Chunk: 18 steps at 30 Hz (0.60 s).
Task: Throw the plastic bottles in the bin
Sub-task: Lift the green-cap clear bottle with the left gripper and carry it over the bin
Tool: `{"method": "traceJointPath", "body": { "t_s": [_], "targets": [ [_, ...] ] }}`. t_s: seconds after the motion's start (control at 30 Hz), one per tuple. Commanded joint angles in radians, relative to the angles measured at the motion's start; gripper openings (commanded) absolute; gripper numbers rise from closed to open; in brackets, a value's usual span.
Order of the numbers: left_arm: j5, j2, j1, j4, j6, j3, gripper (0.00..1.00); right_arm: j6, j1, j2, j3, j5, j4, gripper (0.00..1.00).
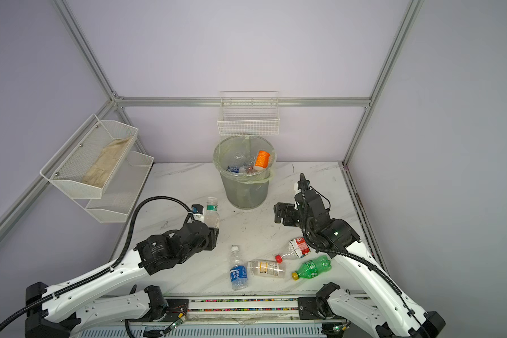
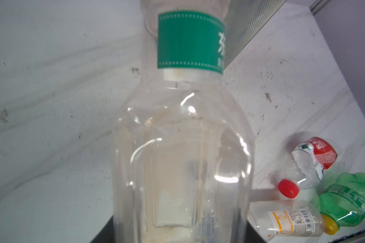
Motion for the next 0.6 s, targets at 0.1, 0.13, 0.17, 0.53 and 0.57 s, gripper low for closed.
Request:
{"method": "traceJointPath", "body": {
  "t_s": [0.1, 0.13, 0.17, 0.53, 0.57],
  "targets": [
    [-0.190, 0.004, -0.004, 0.108, 0.305, 0.268, 0.34, 0.013, 0.002, -0.017, -0.011, 0.000, 0.014, 0.97],
    [-0.191, 0.008, -0.004, 0.159, 0.366, 0.285, 0.34, 0.015, 0.002, -0.018, -0.012, -0.001, 0.012, 0.97],
    [-0.187, 0.015, -0.003, 0.205, 0.414, 0.296, 0.34, 0.015, 0.002, -0.018, -0.013, 0.002, 0.010, 0.97],
    [0.034, 0.219, 0.115, 0.407, 0.574, 0.528, 0.35, 0.022, 0.002, -0.029, -0.020, 0.018, -0.007, 0.97],
    [0.049, 0.240, 0.127, 0.409, 0.579, 0.549, 0.34, 0.021, 0.002, -0.028, -0.019, 0.021, -0.007, 0.97]
  ]
}}
